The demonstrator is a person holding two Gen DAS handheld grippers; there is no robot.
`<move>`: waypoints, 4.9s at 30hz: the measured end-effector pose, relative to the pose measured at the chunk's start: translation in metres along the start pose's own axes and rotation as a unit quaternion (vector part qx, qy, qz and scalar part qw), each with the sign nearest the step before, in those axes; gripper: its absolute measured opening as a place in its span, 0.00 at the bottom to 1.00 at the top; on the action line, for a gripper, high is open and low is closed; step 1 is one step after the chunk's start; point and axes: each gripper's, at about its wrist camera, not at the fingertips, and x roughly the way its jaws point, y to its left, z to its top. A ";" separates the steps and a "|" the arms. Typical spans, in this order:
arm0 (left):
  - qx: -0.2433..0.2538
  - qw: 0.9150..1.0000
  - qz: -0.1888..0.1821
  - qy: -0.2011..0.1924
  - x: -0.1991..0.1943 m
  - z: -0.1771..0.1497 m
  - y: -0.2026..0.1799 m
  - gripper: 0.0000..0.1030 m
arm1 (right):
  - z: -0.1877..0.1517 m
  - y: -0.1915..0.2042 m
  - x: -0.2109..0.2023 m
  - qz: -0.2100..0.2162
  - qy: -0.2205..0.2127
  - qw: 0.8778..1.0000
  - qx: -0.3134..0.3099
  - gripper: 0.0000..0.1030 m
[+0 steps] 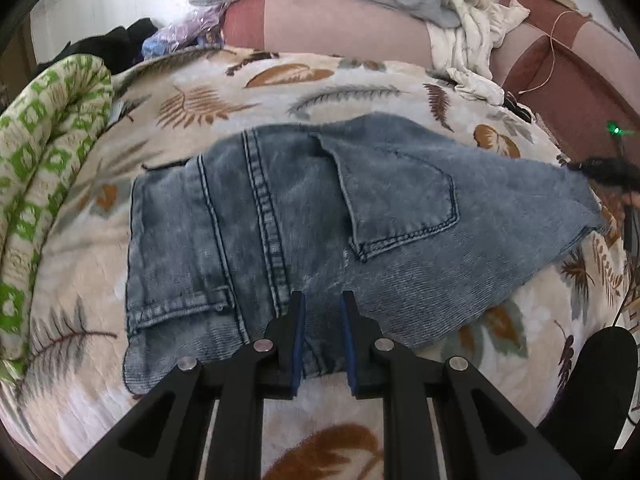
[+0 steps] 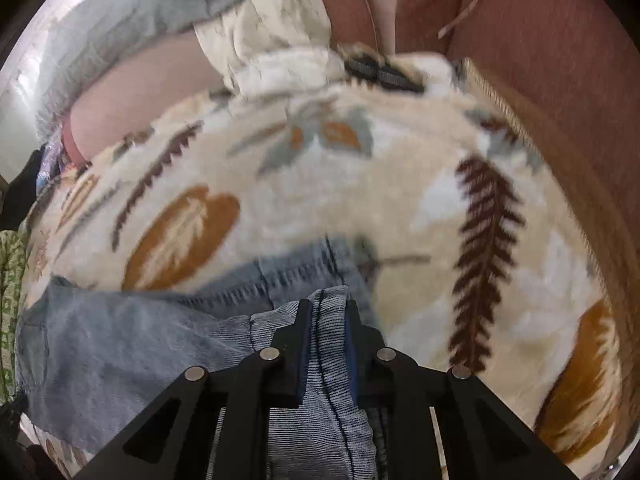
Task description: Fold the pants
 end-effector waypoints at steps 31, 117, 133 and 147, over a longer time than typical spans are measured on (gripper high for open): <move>0.005 0.999 -0.015 -0.039 -0.023 0.010 -0.036 0.18 | -0.064 0.103 -0.044 0.040 0.003 0.994 -0.099 0.64; 0.070 0.987 0.102 -0.103 0.017 -0.004 -0.055 0.75 | -0.063 0.268 -0.030 0.139 0.006 0.980 -0.139 0.59; 0.136 0.976 0.119 -0.118 -0.010 0.003 -0.124 0.75 | -0.111 0.141 -0.089 0.175 -0.037 0.984 0.002 0.62; 0.153 0.974 0.119 -0.115 -0.020 0.008 -0.157 0.75 | -0.120 0.087 -0.111 0.178 -0.067 0.980 0.050 0.62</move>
